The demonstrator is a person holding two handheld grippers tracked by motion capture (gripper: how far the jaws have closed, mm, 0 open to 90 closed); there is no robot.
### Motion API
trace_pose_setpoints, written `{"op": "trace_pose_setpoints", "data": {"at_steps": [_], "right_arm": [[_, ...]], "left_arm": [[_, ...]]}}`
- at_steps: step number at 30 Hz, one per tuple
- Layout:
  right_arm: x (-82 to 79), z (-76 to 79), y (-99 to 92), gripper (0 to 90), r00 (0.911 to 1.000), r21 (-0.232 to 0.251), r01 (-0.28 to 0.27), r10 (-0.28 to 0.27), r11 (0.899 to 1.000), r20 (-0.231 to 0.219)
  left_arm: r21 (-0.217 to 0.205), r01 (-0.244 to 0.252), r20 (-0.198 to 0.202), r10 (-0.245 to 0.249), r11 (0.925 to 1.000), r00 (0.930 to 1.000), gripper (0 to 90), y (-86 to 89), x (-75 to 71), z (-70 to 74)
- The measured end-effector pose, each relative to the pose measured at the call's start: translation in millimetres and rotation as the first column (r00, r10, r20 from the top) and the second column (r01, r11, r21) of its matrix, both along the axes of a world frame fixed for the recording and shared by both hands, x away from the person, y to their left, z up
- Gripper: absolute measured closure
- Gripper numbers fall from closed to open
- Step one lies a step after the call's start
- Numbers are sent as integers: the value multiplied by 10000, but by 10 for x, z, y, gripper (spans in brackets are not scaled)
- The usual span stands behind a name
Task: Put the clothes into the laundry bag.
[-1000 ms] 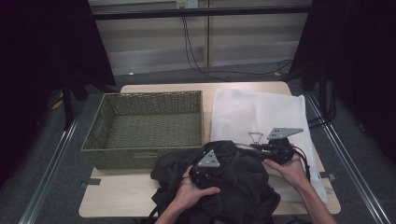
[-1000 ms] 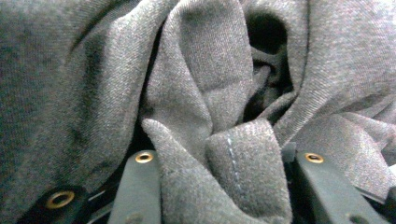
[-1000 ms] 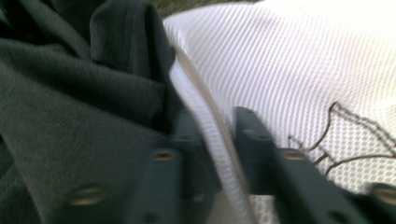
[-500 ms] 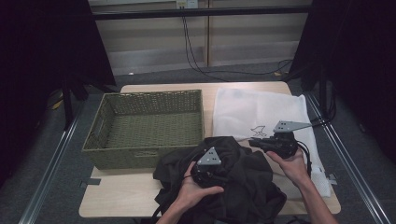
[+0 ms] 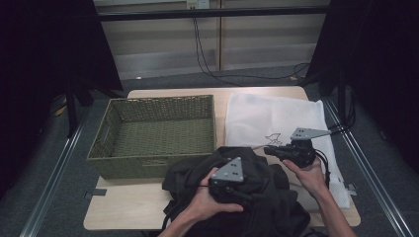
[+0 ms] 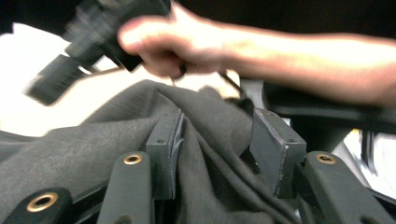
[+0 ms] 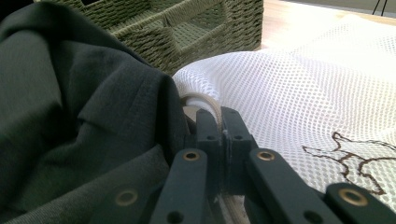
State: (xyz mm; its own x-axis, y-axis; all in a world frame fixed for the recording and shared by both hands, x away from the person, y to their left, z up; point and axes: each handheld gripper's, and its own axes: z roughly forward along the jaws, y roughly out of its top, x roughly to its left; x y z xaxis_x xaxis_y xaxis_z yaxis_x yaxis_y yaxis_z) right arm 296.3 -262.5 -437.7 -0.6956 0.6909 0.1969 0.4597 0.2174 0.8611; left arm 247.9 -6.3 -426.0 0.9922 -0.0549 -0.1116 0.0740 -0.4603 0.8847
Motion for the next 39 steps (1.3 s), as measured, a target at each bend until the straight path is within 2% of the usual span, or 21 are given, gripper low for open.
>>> {"op": "trace_pose_setpoints", "data": {"at_steps": [2, 5, 7, 9, 11, 13, 16, 17, 18, 20, 22, 23, 24, 25, 28, 30, 31, 32, 34, 36, 39], "right_arm": [[2, -2, -4, 886, 10000, 21, 0, 0, 10000, 6], [3, -10, -10, 886, 10000, 19, -32, 32, 10000, 0], [4, -12, -13, 886, 10000, 25, -34, 34, 10000, -14], [2, -12, -14, 886, 10000, 30, -44, 44, 10000, -54], [6, -17, -12, 886, 10000, 10, -69, 69, 10000, -38], [2, -15, -11, 886, 10000, 1, -50, 50, 10000, -44], [-3, -17, -16, 886, 10000, -5, -53, 53, 10000, -77], [-5, -19, -19, 886, 9999, 2, -57, 57, 10000, -87], [-5, -21, -22, 886, 9999, -18, -85, 84, 10000, -98], [-6, -20, -21, 886, 9999, -19, -90, 90, 10000, -128], [-21, -7, -15, 886, 9999, 34, -82, 83, 10000, -147], [-31, 2, -13, 886, 9999, 7, -91, 91, 10000, -116], [-42, 15, -11, 886, 9999, -33, -87, 86, 10000, -115], [-53, 27, -12, 886, 9999, -32, -115, 115, 9999, -109], [-75, 52, -22, 886, 9998, -55, -143, 143, 9999, -101], [-88, 67, -12, 886, 9998, -50, -194, 193, 9998, -112], [-95, 75, -6, 886, 9997, -65, -232, 231, 9997, -105], [-100, 85, 5, 887, 9996, -19, -241, 240, 9997, -132], [-109, 121, 29, 887, 9994, 30, -329, 329, 9995, -103], [-111, 158, 44, 887, 9994, 96, -339, 339, 9994, -81], [-106, 197, 29, 888, 9995, 226, -279, 282, 9994, -143]], "left_arm": [[410, 79, -212, -70, 9991, 9997, 392, -87, 57, -153], [1404, 255, -421, -198, 9898, 9989, 230, -153, 122, -360], [1578, 316, -272, -277, 9870, 9992, 200, -155, 114, -434], [1726, 554, -354, -500, 9834, 9981, 125, -180, 80, -482], [2053, 956, -200, -935, 9740, 9954, 74, -205, 44, -526], [2512, 1096, 42, -1143, 9617, 9934, 38, -224, 4, -595], [2789, 905, 582, -1109, 9560, 9921, 32, -238, -58, -664], [2873, 662, 965, -976, 9556, 9905, 55, -252, -85, -668], [3137, 461, 1440, -955, 9484, 9850, 110, -253, -86, -650], [3049, 139, 1636, -667, 9523, 9843, 261, -228, -55, -623], [2869, -464, 1774, -55, 9568, 9841, 528, -196, -9, -603], [2766, -603, 1624, 152, 9591, 9866, 580, -187, 11, -596], [2602, -911, 1703, 472, 9613, 9843, 651, -185, 6, -591], [2557, -993, 1513, 616, 9617, 9866, 700, -181, 15, -573], [1847, -1282, 900, 1131, 9744, 9895, 742, -141, 64, -486], [1281, -1633, 523, 1578, 9782, 9861, 750, -113, 117, -399], [1071, -1861, 555, 1810, 9767, 9819, 752, -105, 149, -352], [614, -2149, 308, 2133, 9747, 9765, 756, -107, 168, -311], [408, -2546, 291, 2535, 9662, 9669, 758, -142, 214, -224], [505, -2770, 292, 2758, 9596, 9608, 759, -191, 292, -188], [534, -3500, 332, 3486, 9352, 9367, 759, -268, 383, -230]]}}
